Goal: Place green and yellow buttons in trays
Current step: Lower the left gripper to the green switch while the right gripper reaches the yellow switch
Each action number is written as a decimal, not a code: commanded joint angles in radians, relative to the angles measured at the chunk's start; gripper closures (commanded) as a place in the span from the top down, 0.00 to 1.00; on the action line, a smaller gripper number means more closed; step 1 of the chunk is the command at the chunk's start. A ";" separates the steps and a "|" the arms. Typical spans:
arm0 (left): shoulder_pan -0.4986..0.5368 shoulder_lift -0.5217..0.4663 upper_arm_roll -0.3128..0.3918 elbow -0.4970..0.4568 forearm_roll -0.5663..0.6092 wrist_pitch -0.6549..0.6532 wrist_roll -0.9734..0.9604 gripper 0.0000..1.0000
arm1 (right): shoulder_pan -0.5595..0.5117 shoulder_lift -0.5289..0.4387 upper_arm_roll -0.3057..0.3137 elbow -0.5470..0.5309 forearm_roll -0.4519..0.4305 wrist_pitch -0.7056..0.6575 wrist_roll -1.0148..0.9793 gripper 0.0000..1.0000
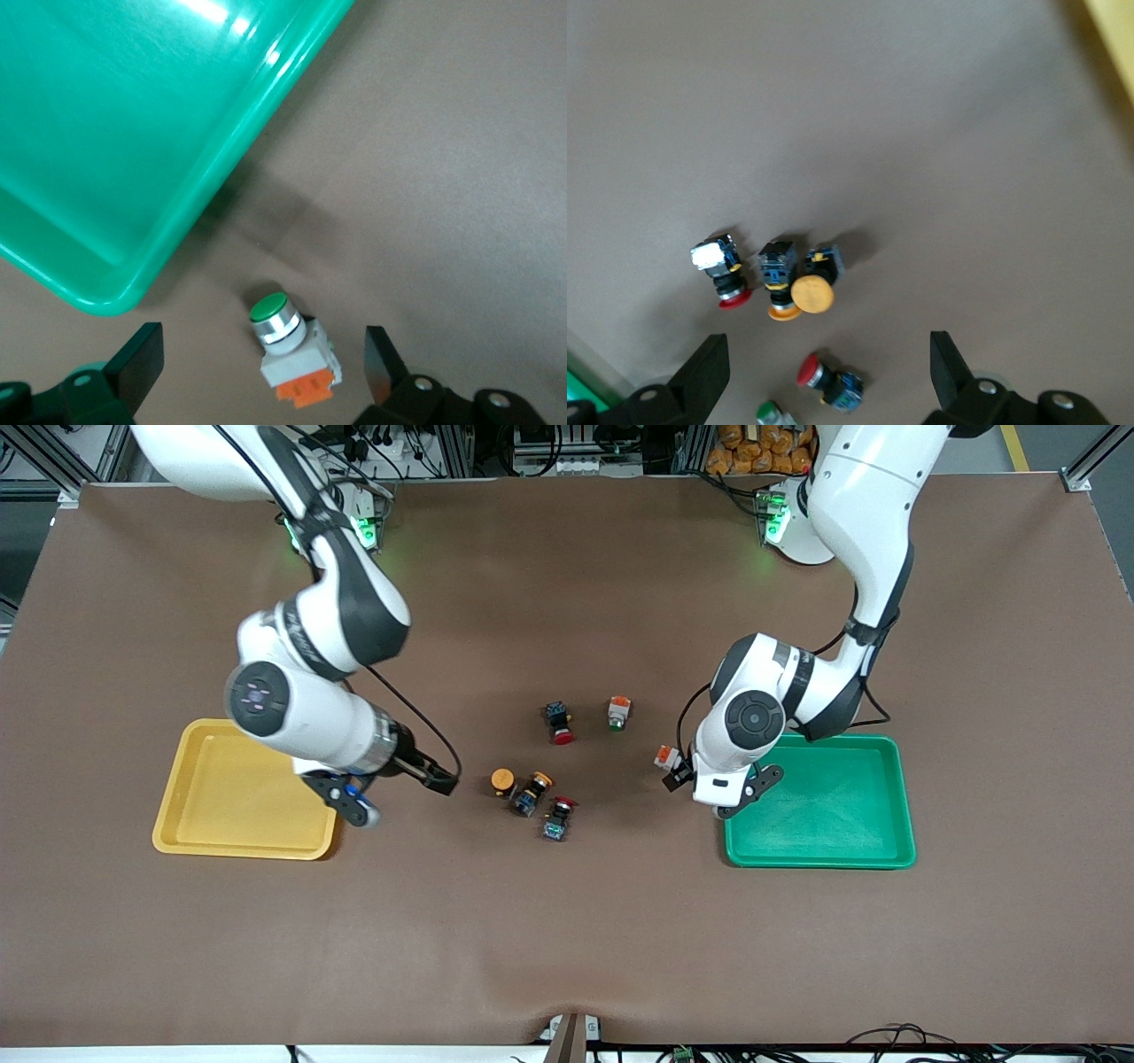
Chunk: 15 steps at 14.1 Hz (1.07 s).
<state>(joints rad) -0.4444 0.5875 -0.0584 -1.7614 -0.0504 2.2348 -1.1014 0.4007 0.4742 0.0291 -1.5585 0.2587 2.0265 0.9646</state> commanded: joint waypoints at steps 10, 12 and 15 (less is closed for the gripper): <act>-0.040 0.041 0.000 -0.006 -0.012 0.051 -0.127 1.00 | 0.184 0.211 -0.020 0.020 -0.151 0.212 0.042 1.00; -0.046 0.051 0.000 -0.006 -0.025 0.052 -0.141 1.00 | 0.190 0.234 -0.020 0.020 -0.189 0.215 0.046 1.00; -0.057 0.063 0.000 -0.006 -0.043 0.054 -0.141 1.00 | 0.190 0.247 -0.020 0.020 -0.205 0.250 0.045 1.00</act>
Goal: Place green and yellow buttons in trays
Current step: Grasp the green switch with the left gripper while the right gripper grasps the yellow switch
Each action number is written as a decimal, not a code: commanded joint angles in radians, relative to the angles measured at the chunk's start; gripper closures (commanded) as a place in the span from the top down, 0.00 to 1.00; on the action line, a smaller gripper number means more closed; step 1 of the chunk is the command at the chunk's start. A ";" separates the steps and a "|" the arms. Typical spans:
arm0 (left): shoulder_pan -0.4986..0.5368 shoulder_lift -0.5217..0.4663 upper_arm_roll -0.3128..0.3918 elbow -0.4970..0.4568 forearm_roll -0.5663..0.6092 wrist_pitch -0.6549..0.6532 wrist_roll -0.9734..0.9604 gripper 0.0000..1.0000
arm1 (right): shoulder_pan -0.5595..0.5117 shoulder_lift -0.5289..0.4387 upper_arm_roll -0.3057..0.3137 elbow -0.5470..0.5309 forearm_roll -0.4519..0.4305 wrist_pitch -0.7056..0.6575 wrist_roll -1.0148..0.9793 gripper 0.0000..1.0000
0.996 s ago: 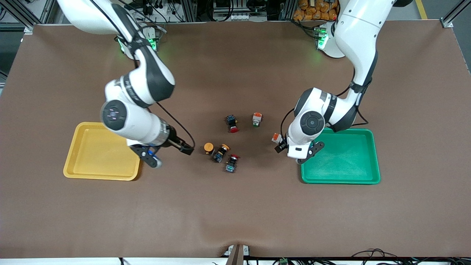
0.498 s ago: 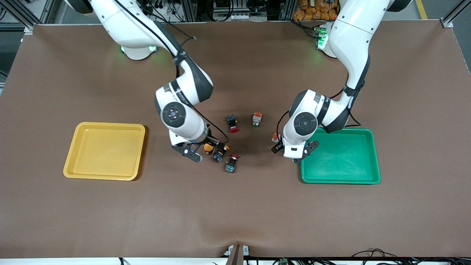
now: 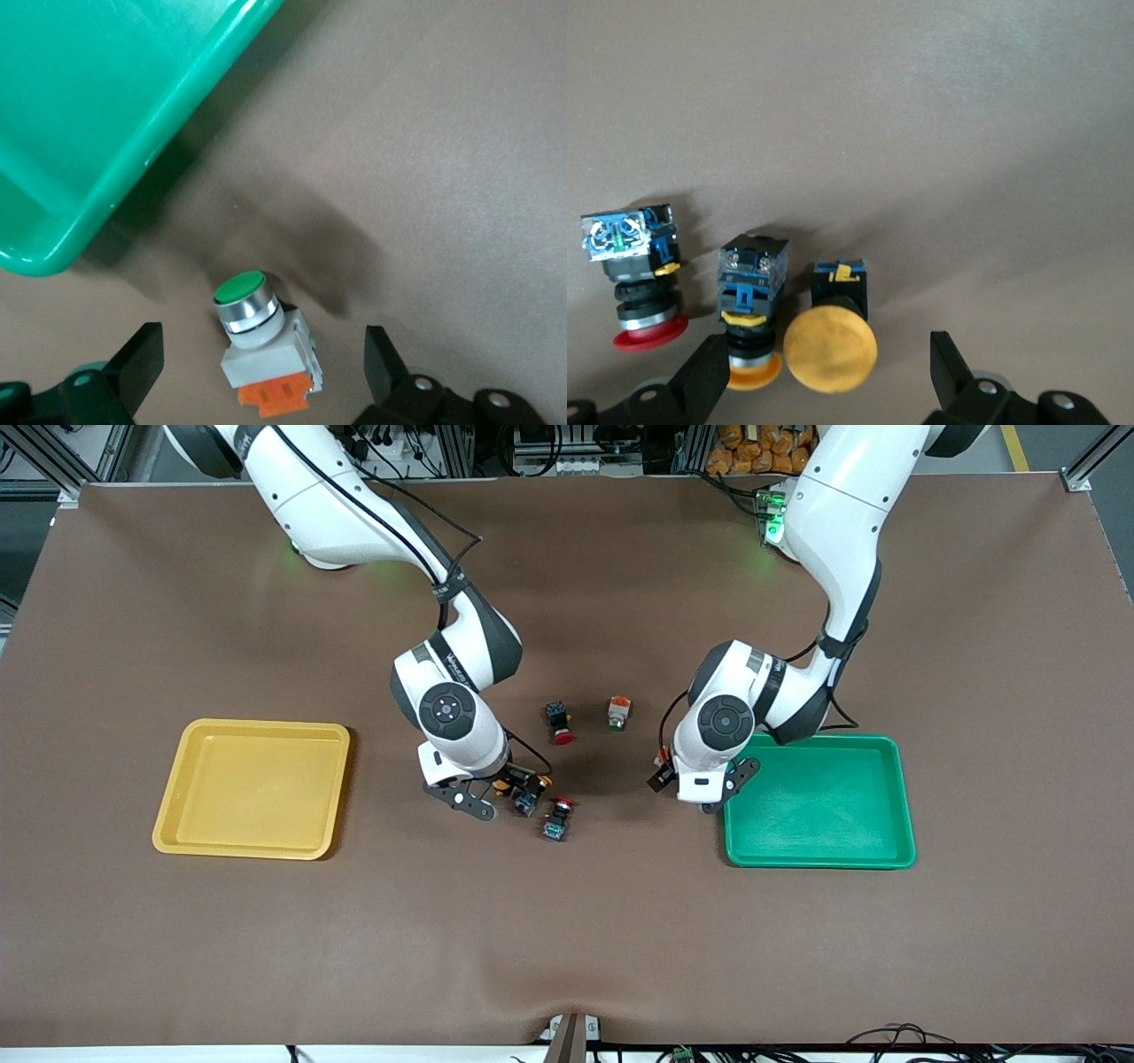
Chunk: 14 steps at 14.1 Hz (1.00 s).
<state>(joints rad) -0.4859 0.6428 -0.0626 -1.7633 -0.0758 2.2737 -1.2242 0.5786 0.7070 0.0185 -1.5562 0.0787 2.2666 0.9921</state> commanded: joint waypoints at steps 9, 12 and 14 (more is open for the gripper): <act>-0.019 0.009 0.001 -0.018 -0.032 0.013 -0.021 0.00 | 0.012 0.032 -0.009 0.015 -0.046 0.048 0.039 1.00; -0.011 -0.006 0.000 -0.007 -0.035 0.003 -0.012 0.00 | 0.012 0.029 -0.009 0.013 -0.046 0.044 0.039 0.86; -0.002 -0.017 0.001 0.024 -0.033 -0.043 -0.008 0.00 | 0.012 0.028 -0.009 0.010 -0.045 0.042 0.040 0.41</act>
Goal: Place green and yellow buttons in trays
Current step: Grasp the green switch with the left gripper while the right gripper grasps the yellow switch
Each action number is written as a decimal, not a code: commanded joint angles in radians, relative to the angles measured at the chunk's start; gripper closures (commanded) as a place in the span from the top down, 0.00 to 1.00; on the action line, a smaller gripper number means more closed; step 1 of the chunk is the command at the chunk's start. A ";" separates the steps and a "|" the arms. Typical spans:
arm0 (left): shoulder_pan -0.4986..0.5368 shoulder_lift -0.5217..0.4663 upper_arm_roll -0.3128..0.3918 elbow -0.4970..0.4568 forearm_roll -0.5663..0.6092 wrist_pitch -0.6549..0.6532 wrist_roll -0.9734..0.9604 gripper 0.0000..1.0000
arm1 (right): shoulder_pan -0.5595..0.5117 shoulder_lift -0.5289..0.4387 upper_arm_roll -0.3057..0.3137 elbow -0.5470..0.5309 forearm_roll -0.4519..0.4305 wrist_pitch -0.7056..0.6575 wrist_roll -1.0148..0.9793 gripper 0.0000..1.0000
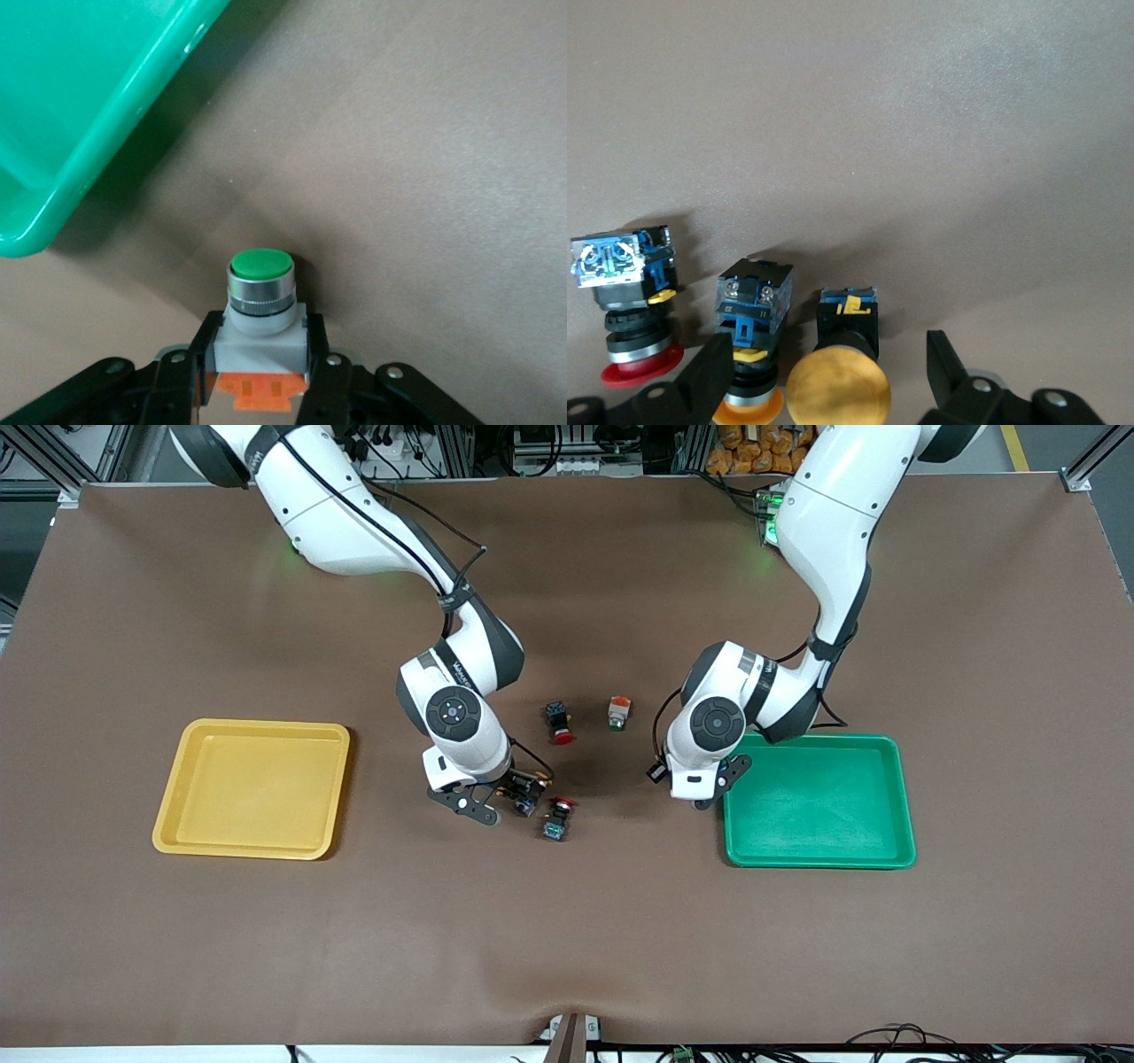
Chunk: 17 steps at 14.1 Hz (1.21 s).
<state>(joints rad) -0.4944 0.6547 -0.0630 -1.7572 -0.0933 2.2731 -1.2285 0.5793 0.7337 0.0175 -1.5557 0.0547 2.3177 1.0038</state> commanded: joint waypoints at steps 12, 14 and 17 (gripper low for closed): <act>0.189 -0.080 0.008 0.108 0.090 -0.322 0.366 0.00 | -0.048 -0.132 -0.007 0.000 -0.018 -0.173 -0.022 0.00; 0.188 -0.064 0.008 0.108 0.135 -0.314 0.366 0.00 | -0.094 -0.193 -0.007 0.000 -0.016 -0.246 -0.085 0.00; 0.204 -0.032 0.008 0.107 0.142 -0.268 0.379 0.00 | -0.165 -0.266 -0.007 -0.001 -0.016 -0.357 -0.161 0.00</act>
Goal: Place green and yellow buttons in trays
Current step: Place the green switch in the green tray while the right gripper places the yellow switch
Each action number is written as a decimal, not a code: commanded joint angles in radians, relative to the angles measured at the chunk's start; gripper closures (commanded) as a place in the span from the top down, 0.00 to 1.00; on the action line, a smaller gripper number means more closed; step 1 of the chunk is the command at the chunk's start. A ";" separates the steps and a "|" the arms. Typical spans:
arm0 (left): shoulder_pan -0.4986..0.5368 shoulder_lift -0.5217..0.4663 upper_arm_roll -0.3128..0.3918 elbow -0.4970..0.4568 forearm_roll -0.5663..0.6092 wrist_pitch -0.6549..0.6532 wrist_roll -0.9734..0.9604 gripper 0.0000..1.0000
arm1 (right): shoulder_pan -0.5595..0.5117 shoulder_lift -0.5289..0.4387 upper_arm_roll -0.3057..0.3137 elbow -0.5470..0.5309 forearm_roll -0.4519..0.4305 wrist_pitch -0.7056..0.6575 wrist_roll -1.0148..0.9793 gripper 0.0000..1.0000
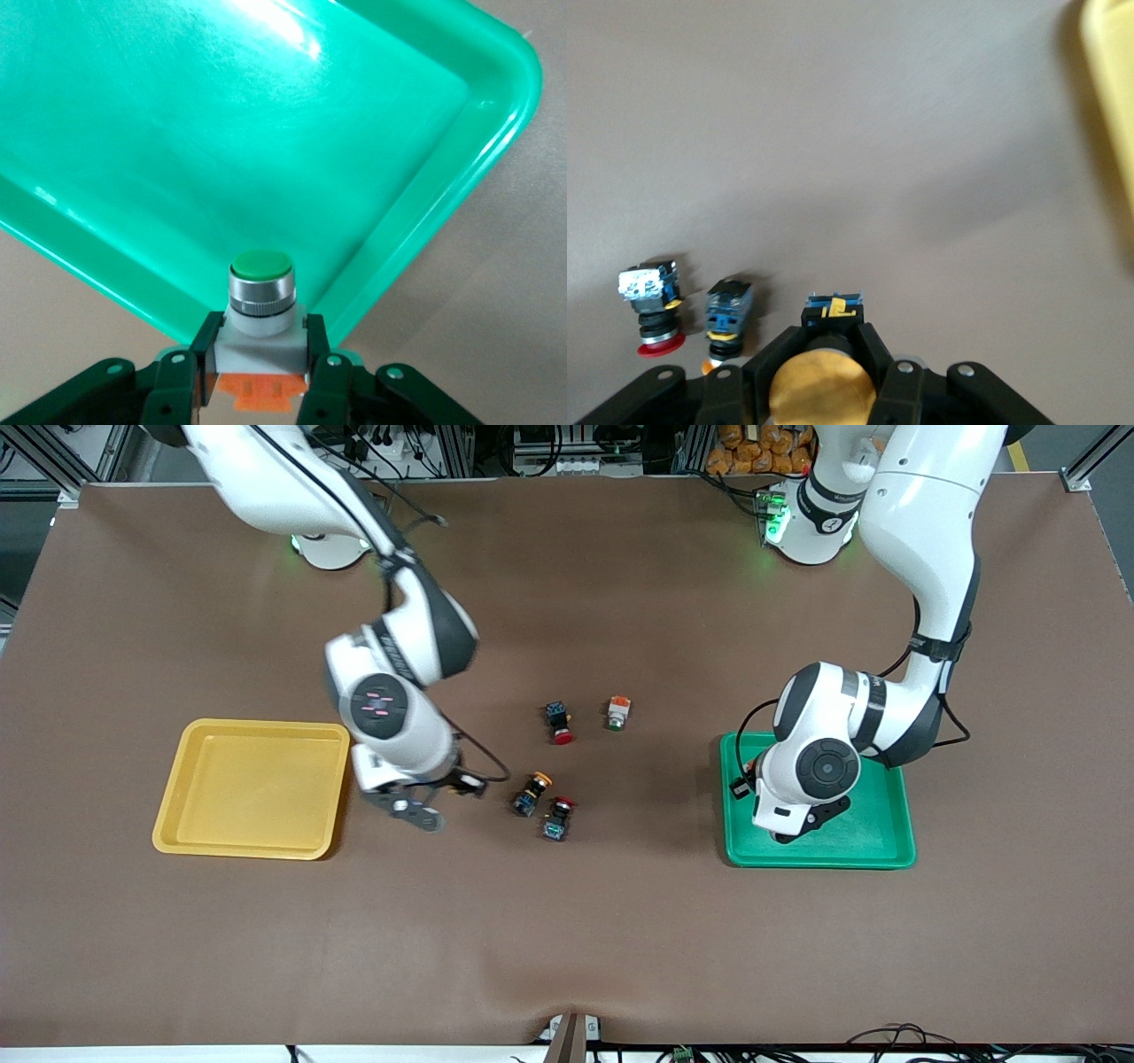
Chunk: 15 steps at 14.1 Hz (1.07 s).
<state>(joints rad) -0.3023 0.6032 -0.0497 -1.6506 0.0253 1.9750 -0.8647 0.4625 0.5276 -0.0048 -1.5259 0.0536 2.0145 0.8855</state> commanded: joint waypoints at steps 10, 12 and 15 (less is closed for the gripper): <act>0.041 0.095 -0.005 -0.005 0.022 0.130 0.049 0.44 | -0.473 -0.083 0.016 -0.059 -0.015 -0.195 -0.589 0.00; 0.045 0.090 -0.005 -0.006 0.021 0.127 0.046 1.00 | -0.550 -0.067 0.016 -0.088 -0.015 -0.189 -0.693 0.07; 0.035 0.075 -0.007 -0.006 0.018 0.114 0.032 1.00 | -0.630 -0.057 0.019 -0.117 0.003 -0.194 -0.867 0.99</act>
<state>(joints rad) -0.2635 0.7044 -0.0506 -1.6503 0.0284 2.0982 -0.8210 -0.1201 0.4803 -0.0137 -1.6158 0.0517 1.8203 0.1025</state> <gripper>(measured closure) 0.317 0.626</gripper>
